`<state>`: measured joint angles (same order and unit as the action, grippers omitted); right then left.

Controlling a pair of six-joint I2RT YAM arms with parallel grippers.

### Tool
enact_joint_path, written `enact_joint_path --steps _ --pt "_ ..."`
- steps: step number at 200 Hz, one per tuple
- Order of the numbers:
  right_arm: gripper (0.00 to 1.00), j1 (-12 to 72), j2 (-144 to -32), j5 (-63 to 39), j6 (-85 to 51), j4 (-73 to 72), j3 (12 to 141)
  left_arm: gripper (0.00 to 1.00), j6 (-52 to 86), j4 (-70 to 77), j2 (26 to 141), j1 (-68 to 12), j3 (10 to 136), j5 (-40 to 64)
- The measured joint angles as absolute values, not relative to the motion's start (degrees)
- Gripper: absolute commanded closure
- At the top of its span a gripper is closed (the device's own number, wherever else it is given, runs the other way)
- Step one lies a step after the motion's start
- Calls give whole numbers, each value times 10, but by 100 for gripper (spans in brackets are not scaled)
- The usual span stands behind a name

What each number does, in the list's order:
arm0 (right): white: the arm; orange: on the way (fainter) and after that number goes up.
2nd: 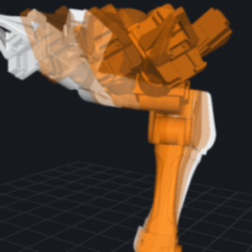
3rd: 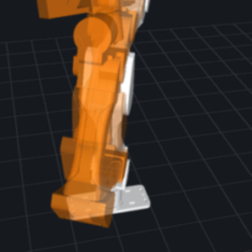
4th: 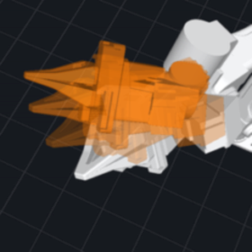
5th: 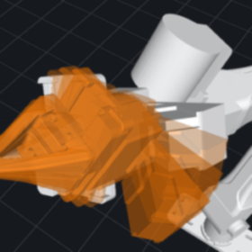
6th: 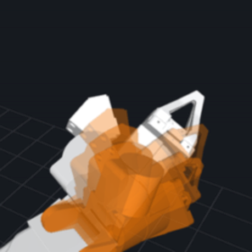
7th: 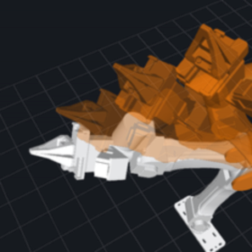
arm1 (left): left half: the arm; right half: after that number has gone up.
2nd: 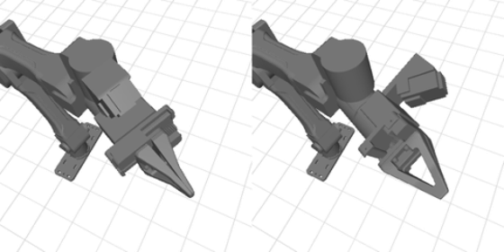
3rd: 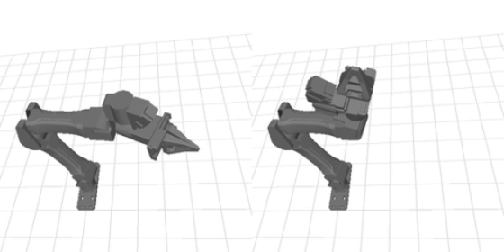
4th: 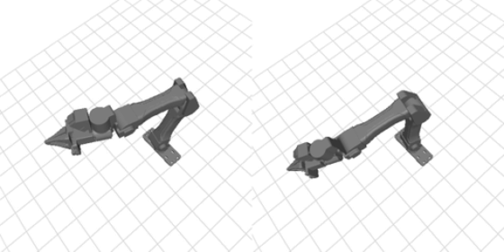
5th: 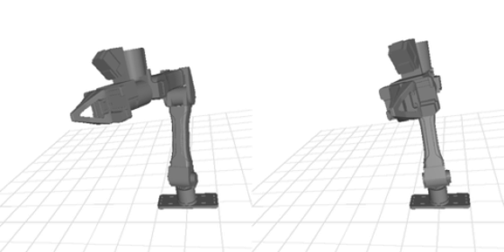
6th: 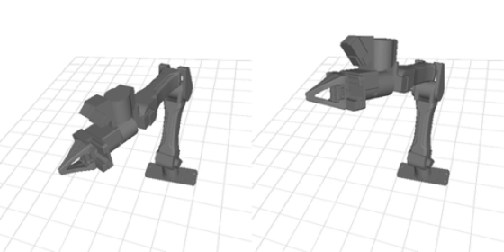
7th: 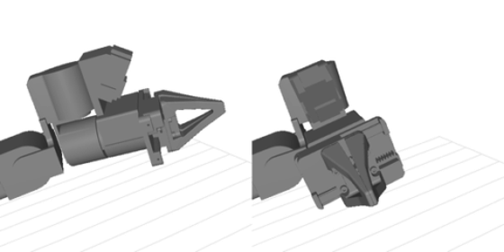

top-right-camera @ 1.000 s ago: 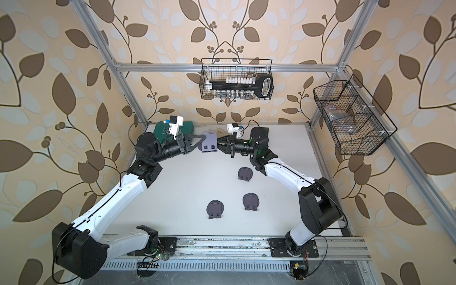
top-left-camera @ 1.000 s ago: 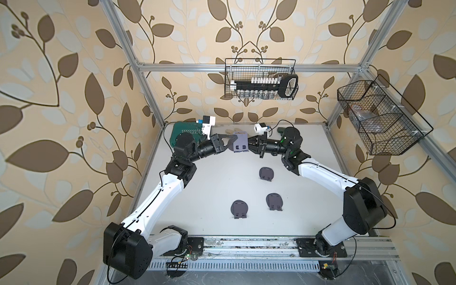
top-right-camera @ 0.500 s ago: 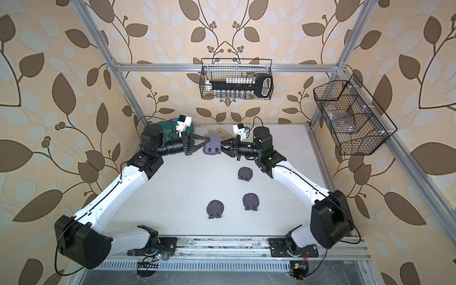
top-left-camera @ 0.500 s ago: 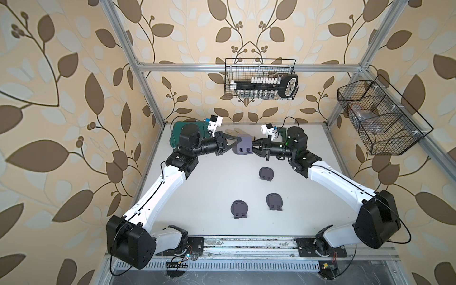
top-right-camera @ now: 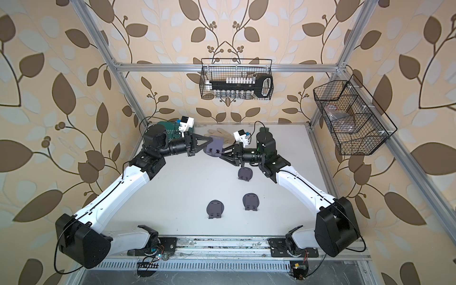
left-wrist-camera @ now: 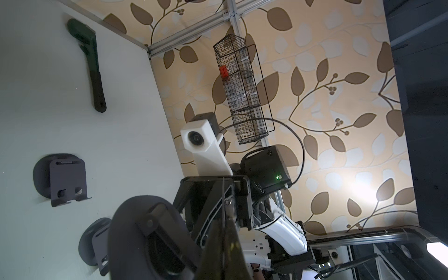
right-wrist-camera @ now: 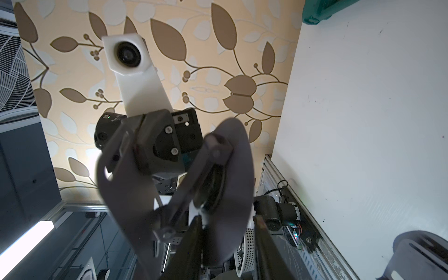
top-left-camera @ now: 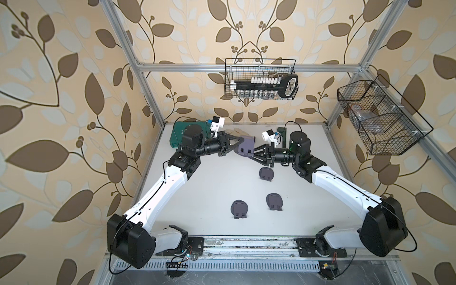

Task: Open the phone stand

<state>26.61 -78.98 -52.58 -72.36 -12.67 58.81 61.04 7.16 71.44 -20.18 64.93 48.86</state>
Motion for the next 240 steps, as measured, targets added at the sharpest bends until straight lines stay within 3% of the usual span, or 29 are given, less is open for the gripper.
enact_joint_path --steps 26,84,166,179,212,240 --pt "74 264 -788 -529 -729 -133 583 100 611 73 714 -203 649 479" --pt "63 259 -785 -532 -772 -189 557 100 613 90 714 -203 642 468" --pt "65 289 -841 -527 -808 -248 591 100 620 136 705 -202 616 444" --pt "68 292 -846 -524 -811 -256 595 100 620 140 705 -202 616 444" --pt "100 292 -859 -520 -822 -268 610 100 619 148 705 -202 610 439" --pt "100 292 -864 -519 -830 -268 614 100 613 148 700 -201 608 432"
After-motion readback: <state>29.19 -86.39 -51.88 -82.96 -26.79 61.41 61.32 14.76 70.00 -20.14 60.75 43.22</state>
